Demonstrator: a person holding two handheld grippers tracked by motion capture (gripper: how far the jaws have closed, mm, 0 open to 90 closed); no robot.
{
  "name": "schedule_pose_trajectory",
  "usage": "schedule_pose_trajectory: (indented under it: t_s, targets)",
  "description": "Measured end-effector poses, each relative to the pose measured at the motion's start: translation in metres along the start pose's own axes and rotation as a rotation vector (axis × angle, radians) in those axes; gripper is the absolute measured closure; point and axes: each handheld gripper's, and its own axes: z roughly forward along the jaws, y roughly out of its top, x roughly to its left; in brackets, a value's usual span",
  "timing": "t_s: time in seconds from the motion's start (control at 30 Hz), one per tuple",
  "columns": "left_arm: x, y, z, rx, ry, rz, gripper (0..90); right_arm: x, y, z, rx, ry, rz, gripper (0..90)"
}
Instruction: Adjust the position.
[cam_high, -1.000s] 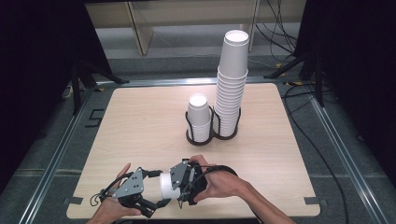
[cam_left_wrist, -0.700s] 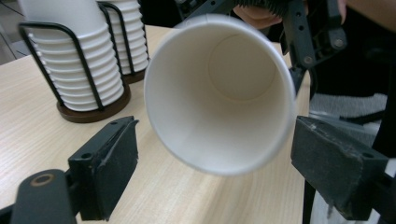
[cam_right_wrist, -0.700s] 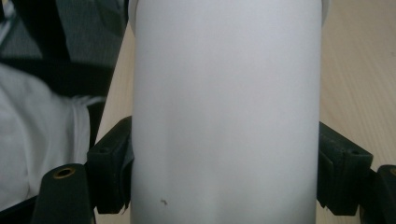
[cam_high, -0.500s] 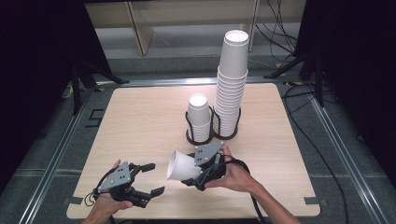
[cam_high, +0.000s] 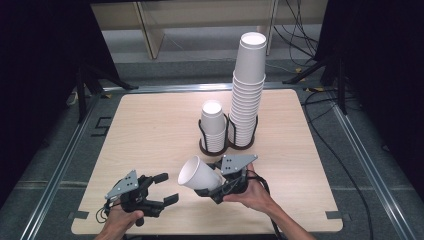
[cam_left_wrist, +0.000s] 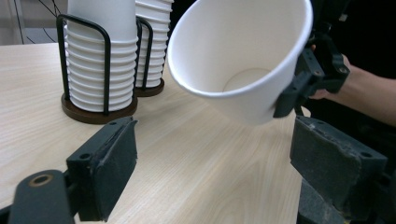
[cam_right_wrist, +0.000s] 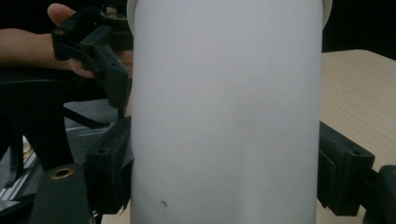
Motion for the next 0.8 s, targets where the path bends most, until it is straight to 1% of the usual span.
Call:
schedule_pose_trajectory:
  t_s: [0.03, 0.07, 0.1, 0.13, 0.17, 0.2, 0.23, 0.27, 0.3, 0.33, 0.43, 0.47, 0.5, 0.53, 0.57, 0.6, 0.63, 0.7, 0.73, 0.77, 0.8]
  targets:
    - [0.0, 0.001, -0.001, 0.02, 0.005, 0.009, 14.8, 0.001, 0.0, 0.002, -0.005, 0.001, 0.0, 21.7]
    - [-0.001, 0.001, 0.0, 0.013, 0.007, 0.005, 14.7, 0.002, 0.0, 0.003, -0.007, 0.012, 0.002, 21.7]
    - [-0.001, 0.001, 0.001, -0.001, -0.012, 0.014, 14.7, 0.002, 0.0, 0.004, -0.011, 0.028, 0.005, 21.6]
    - [-0.001, 0.001, 0.001, -0.006, -0.017, 0.019, 14.7, 0.003, 0.0, 0.005, -0.014, 0.026, -0.007, 21.6]
    - [-0.003, 0.002, 0.0, 0.003, -0.005, 0.025, 14.7, 0.003, 0.001, 0.006, -0.018, 0.03, -0.013, 21.6]
    - [-0.003, 0.002, 0.0, -0.001, -0.006, 0.023, 14.7, 0.005, 0.0, 0.008, -0.019, 0.044, -0.005, 21.6]
    - [-0.004, 0.002, 0.0, 0.008, -0.012, 0.033, 14.7, 0.005, 0.001, 0.008, -0.014, 0.041, -0.017, 21.6]
    - [-0.005, 0.002, 0.0, 0.005, -0.015, 0.028, 14.7, 0.005, 0.0, 0.01, -0.02, 0.044, -0.023, 21.6]
    - [-0.005, 0.002, 0.001, 0.009, -0.018, 0.04, 14.7, 0.007, 0.0, 0.01, -0.007, 0.06, -0.01, 21.6]
    - [-0.006, 0.002, 0.002, 0.001, -0.018, 0.033, 14.7, 0.008, 0.0, 0.011, -0.004, 0.061, -0.013, 21.6]
    - [-0.006, 0.002, 0.002, 0.01, -0.023, 0.042, 14.2, 0.01, 0.0, 0.015, 0.0, 0.073, -0.024, 21.7]
    - [-0.007, 0.002, 0.003, 0.004, -0.024, 0.037, 12.7, 0.01, 0.0, 0.016, 0.004, 0.08, -0.03, 21.6]
    - [-0.007, 0.002, 0.004, 0.005, -0.024, 0.044, 12.2, 0.011, 0.0, 0.017, 0.003, 0.082, -0.026, 21.6]
    - [-0.007, 0.002, 0.004, 0.01, -0.023, 0.051, 11.2, 0.011, 0.0, 0.018, 0.007, 0.084, -0.035, 21.6]
    - [-0.008, 0.001, 0.005, 0.001, -0.03, 0.048, 10.2, 0.011, -0.001, 0.019, 0.011, 0.091, -0.028, 21.6]
    - [-0.008, 0.001, 0.007, -0.009, -0.043, 0.053, 9.4, 0.012, -0.001, 0.02, 0.013, 0.092, -0.035, 21.7]
    - [-0.009, 0.002, 0.005, 0.017, -0.028, 0.068, 8.6, 0.013, -0.001, 0.021, 0.013, 0.101, -0.036, 21.7]
    - [-0.011, 0.002, 0.006, 0.022, -0.027, 0.079, 7.2, 0.014, -0.001, 0.024, 0.012, 0.104, -0.052, 21.7]
    - [-0.011, 0.002, 0.007, 0.011, -0.033, 0.08, 6.3, 0.014, -0.001, 0.024, 0.013, 0.111, -0.05, 21.7]
    - [-0.013, 0.002, 0.006, 0.026, -0.026, 0.097, 5.8, 0.015, -0.001, 0.025, 0.019, 0.121, -0.04, 21.7]
    - [-0.014, 0.002, 0.007, 0.022, -0.026, 0.095, 5.7, 0.015, -0.001, 0.027, 0.017, 0.118, -0.064, 21.7]
